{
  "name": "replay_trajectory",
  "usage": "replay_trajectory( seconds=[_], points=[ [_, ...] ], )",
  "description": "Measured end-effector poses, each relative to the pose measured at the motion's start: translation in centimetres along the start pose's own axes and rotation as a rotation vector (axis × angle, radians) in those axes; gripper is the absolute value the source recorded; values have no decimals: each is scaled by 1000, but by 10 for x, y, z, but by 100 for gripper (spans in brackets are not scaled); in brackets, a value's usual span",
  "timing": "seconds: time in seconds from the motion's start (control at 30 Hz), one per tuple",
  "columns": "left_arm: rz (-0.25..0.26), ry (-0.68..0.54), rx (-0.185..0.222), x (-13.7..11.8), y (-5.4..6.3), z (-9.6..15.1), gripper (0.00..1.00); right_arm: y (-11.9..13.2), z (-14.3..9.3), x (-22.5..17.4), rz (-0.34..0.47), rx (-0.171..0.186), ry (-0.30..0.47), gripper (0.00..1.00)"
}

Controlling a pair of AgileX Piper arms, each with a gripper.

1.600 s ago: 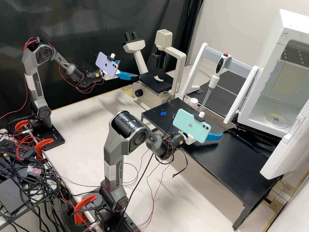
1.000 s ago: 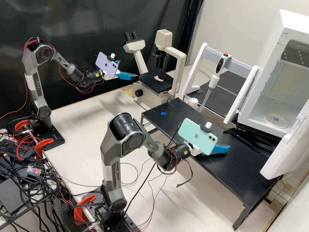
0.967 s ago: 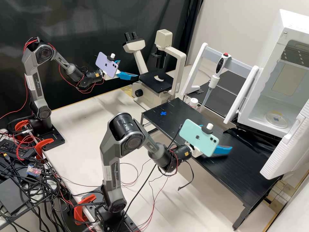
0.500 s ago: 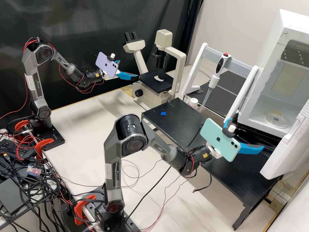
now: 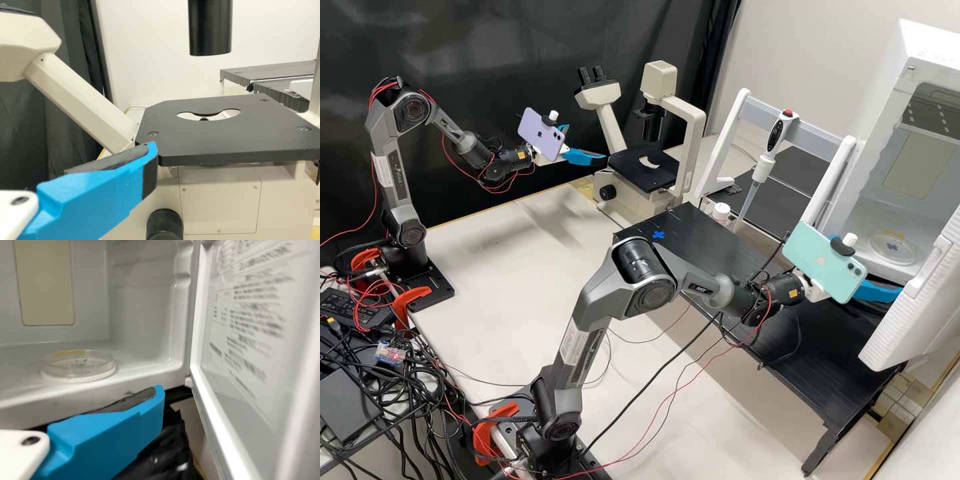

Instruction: Move the petri dish to the microscope

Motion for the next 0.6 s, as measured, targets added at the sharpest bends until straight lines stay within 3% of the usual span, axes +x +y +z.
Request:
replay_trajectory(
  seconds=[0.13, 0.43, 0.6],
  points=[
    [0, 0, 0, 0, 0, 0, 100, 4, -8, 24, 11, -19, 9, 100],
    [0, 0, 0, 0, 0, 0, 100, -5, -22, 77, -11, -4, 26, 100],
    [0, 0, 0, 0, 0, 0, 100, -14, -25, 100, -48, -31, 27, 100]
  ],
)
